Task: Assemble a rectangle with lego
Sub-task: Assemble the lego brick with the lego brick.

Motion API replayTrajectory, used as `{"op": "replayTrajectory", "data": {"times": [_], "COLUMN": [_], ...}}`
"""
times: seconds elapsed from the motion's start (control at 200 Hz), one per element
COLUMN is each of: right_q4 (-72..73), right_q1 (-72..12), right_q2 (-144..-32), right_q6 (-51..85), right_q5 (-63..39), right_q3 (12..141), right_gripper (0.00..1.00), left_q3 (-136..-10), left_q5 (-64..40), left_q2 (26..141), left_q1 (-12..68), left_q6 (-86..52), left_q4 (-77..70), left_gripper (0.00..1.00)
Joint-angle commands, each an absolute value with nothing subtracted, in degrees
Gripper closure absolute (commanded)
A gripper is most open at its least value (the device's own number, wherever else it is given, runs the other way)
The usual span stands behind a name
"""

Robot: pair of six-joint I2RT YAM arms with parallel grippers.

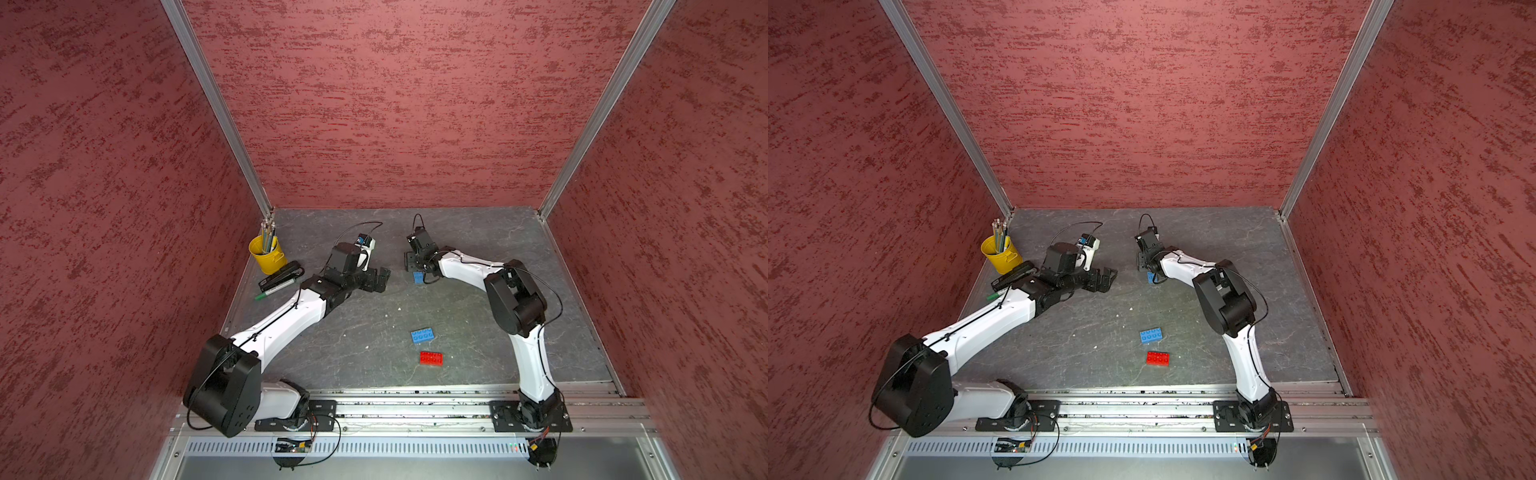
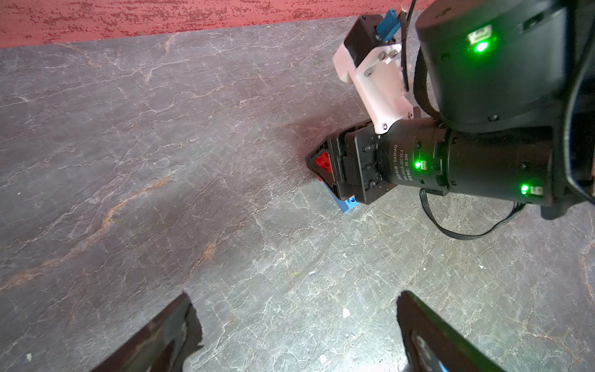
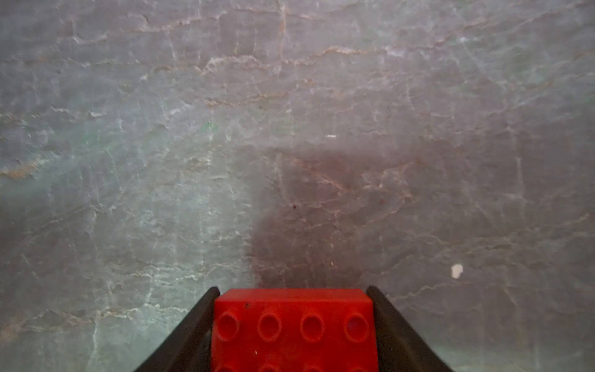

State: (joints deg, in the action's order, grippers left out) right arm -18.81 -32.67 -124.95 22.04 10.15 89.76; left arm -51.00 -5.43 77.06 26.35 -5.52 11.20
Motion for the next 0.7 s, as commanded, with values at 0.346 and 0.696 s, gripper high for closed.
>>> {"op": "replayTrajectory", "data": {"times": [0.346, 0.696], "right_q4": [-23.2, -30.2], "right_q1": [-32.1, -28.1], "right_q2": [-123.7, -107.9], "right_q6": [20.6, 18.0], "right_q5": [7.6, 3.1], "right_q3": [91.1, 86.6], "right_gripper": [0.13, 0.11], "left_q3": [-52.4, -55.5], "left_q5": [-4.6, -8.1], "left_q2": [77.3, 76.9], "left_q1": [26.2, 26.0], "left_q6": [-4.5, -4.0], "left_q4": [11.4, 15.6], "left_gripper": [0.0, 0.0]}}
